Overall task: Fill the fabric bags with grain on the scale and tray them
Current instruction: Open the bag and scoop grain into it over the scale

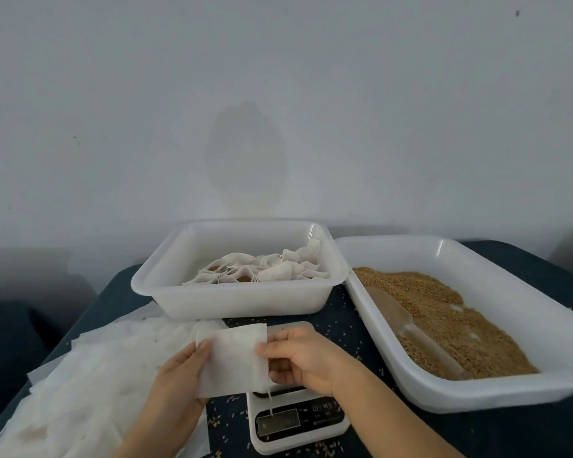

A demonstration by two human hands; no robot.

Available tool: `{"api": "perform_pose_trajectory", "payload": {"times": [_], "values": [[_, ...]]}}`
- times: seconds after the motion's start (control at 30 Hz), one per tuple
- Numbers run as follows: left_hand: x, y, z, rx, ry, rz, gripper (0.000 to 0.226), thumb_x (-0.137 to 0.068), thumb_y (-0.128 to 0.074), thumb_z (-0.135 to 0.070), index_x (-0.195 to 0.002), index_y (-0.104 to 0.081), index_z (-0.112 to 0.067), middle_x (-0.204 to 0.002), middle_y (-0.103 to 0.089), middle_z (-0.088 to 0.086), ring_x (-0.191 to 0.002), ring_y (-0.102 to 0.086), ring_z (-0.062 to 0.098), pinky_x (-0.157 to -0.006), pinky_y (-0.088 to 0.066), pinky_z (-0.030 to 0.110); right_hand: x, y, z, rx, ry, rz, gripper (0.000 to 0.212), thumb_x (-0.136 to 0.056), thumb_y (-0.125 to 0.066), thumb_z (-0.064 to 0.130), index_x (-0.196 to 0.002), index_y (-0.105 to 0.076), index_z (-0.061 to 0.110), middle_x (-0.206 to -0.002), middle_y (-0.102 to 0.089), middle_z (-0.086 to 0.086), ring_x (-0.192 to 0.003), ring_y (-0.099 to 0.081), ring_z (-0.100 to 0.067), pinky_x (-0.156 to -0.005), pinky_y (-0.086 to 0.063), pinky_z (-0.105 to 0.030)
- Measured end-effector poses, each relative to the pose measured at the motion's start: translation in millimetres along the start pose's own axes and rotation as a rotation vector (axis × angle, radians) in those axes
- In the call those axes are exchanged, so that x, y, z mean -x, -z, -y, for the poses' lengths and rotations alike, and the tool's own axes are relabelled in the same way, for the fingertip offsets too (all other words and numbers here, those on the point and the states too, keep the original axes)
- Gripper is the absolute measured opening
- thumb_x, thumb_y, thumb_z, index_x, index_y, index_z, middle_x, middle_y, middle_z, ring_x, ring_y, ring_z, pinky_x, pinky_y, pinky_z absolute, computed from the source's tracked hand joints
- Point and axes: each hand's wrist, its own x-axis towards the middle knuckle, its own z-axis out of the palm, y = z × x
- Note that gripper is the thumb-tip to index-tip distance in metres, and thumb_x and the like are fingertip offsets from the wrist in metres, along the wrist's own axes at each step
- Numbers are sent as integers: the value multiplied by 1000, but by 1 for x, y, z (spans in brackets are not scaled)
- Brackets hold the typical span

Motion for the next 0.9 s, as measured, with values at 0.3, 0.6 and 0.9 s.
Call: {"api": "perform_pose_trajectory", "payload": {"times": [0.3, 0.6, 0.9], "values": [[16, -8, 8, -897, -923, 292, 35, -71, -77, -23, -98, -64, -41, -114, -56, -14, -97, -57, -2, -78, -49, 12, 2, -8, -16, 245, 146, -148, 30, -64, -82, 40, -59, -57, 24, -54, -52, 9, -53, -46, -6, -58, -40, -22], [8, 2, 7, -948, -904, 348, 54, -68, -79, 1, -94, -65, -43, -110, -56, -13, -90, -58, -1, -69, -52, 18, 8, -4, -12, 201, 93, 1, 17, -83, -70, 9, -77, -73, 24, -73, -65, 8, -67, -59, -1, -65, -48, -15], [10, 1, -9, -1219, -1254, 376, 49, -95, -30, -53, -70, -56, -20, -110, -46, -10, -63, -49, -7, -48, -46, 14, -2, -9, -18, 301, 74, -65, 10, -81, -71, 17, -80, -62, 21, -75, -64, 3, -68, -62, -9, -70, -54, -22]]}}
